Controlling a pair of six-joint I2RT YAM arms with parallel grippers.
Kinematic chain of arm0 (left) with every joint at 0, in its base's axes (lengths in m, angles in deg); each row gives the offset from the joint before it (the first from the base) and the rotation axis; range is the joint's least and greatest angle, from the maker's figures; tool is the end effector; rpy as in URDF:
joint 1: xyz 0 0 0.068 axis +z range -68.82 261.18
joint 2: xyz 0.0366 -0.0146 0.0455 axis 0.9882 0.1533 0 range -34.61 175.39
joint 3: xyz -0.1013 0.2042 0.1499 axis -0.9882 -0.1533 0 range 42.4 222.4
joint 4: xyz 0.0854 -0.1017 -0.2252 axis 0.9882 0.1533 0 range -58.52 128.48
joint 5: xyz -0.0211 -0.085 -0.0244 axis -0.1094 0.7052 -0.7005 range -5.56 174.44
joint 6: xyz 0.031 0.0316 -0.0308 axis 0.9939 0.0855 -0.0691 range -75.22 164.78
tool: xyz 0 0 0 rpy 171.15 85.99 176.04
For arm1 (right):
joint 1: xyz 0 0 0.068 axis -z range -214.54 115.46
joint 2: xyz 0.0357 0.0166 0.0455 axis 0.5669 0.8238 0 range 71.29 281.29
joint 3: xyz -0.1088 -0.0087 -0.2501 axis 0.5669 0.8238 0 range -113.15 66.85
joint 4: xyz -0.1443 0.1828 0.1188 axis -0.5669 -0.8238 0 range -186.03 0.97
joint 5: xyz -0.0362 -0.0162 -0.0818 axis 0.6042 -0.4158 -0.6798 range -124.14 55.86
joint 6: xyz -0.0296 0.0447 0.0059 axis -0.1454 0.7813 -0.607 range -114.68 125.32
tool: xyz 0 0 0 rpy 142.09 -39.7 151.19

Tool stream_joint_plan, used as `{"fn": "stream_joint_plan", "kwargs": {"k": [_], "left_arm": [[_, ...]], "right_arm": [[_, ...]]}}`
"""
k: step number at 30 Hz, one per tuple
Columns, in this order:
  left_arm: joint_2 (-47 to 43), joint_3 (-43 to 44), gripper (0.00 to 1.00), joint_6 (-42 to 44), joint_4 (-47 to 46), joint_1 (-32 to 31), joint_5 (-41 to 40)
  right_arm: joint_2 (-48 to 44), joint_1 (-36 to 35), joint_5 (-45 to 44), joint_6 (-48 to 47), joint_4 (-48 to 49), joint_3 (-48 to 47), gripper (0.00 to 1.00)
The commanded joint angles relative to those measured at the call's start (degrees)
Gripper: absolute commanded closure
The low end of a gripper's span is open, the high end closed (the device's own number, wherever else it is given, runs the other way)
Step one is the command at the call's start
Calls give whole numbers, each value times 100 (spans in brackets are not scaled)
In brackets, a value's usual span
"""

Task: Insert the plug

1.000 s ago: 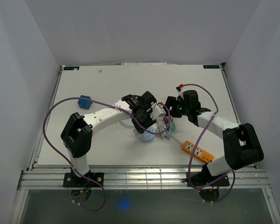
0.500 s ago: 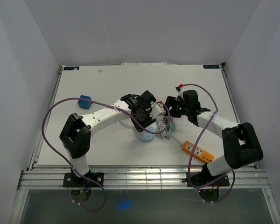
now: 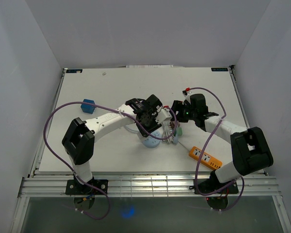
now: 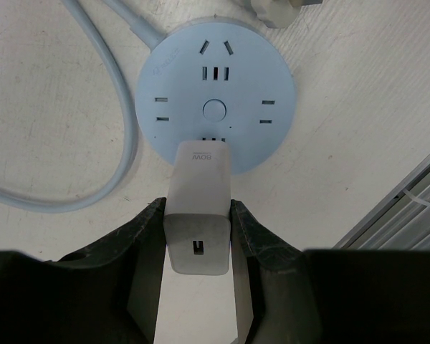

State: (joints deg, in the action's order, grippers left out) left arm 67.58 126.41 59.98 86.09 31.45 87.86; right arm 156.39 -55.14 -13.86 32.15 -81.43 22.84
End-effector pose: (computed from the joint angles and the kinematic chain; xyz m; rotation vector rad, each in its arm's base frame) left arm 0.2309 -0.2758 0.2476 1.5489 2.4102 -0.2104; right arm 0.2869 0.1211 0.2015 -0.0929 2.2392 0.8474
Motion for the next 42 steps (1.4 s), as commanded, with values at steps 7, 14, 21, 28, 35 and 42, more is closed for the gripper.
{"fn": "stream_joint_plan", "kwargs": {"k": [7, 14, 21, 28, 35, 42], "left_arm": [[-455, -95, 100, 97, -126, -19, 202], [-411, -156, 100, 106, -117, -19, 273], [-455, -227, 100, 132, -100, -19, 326], [-235, -175, 100, 106, -47, -27, 326], [-129, -165, 100, 88, 94, -54, -7], [178, 80, 100, 53, 252, -203, -96]], "right_arm": [[86, 47, 135, 24, 207, 42, 30], [121, 56, 152, 24, 207, 42, 30], [156, 65, 196, 42, 234, 41, 30], [103, 56, 188, 33, 234, 68, 29], [94, 74, 205, 33, 234, 68, 30], [112, 74, 249, 33, 278, 77, 29]]}}
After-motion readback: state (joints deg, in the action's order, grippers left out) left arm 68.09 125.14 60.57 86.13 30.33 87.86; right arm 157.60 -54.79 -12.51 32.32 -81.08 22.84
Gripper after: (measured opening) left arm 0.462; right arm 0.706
